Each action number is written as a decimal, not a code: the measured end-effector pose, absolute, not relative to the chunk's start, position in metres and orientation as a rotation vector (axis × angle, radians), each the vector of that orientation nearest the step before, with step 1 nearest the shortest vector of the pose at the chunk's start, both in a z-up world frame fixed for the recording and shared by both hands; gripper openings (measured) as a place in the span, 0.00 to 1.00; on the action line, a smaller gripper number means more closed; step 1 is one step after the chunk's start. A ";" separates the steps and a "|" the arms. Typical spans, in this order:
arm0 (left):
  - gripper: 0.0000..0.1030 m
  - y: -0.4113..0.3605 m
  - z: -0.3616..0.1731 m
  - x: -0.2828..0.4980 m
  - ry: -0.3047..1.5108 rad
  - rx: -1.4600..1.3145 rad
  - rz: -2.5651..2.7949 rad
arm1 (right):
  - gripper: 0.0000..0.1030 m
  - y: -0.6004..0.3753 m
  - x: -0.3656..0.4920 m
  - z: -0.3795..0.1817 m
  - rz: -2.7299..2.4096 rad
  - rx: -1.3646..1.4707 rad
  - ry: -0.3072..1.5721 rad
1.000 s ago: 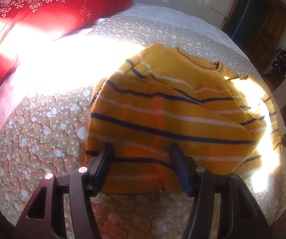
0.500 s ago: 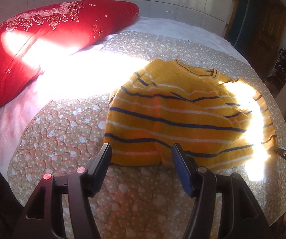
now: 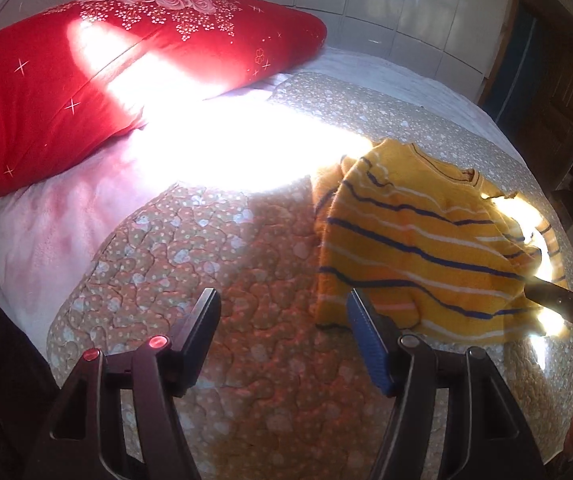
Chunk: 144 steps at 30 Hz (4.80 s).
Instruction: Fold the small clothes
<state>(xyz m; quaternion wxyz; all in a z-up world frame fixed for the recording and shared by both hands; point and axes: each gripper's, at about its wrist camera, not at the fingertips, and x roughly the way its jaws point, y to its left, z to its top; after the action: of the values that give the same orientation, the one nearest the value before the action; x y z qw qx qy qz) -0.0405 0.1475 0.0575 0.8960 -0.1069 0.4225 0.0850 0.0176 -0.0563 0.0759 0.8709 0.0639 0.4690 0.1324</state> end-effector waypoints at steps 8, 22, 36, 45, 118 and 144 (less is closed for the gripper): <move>0.63 0.184 0.048 -0.047 0.883 -0.299 0.210 | 0.51 0.022 0.054 0.075 0.358 0.034 1.010; 0.63 0.214 0.031 -0.060 0.899 -0.495 0.157 | 0.64 0.119 0.158 0.050 0.321 -0.042 1.186; 0.64 0.224 0.034 -0.076 0.854 -0.564 0.097 | 0.50 0.177 0.162 0.005 0.165 -0.486 1.190; 0.72 0.181 0.043 -0.048 0.815 -0.548 -0.073 | 0.16 0.123 0.160 0.047 0.313 -0.288 1.193; 0.55 -0.177 0.086 0.029 0.986 -0.045 -0.529 | 0.44 -0.367 0.057 0.050 0.146 0.775 0.841; 0.56 -0.064 0.068 -0.013 0.991 -0.059 -0.193 | 0.07 -0.265 0.021 0.020 0.237 0.577 0.848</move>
<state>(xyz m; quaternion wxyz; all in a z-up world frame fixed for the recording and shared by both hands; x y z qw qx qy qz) -0.0135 -0.0643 0.0676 0.8747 -0.0283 0.4748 -0.0925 0.0212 -0.2651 0.0202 0.8647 0.2753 0.4046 0.1131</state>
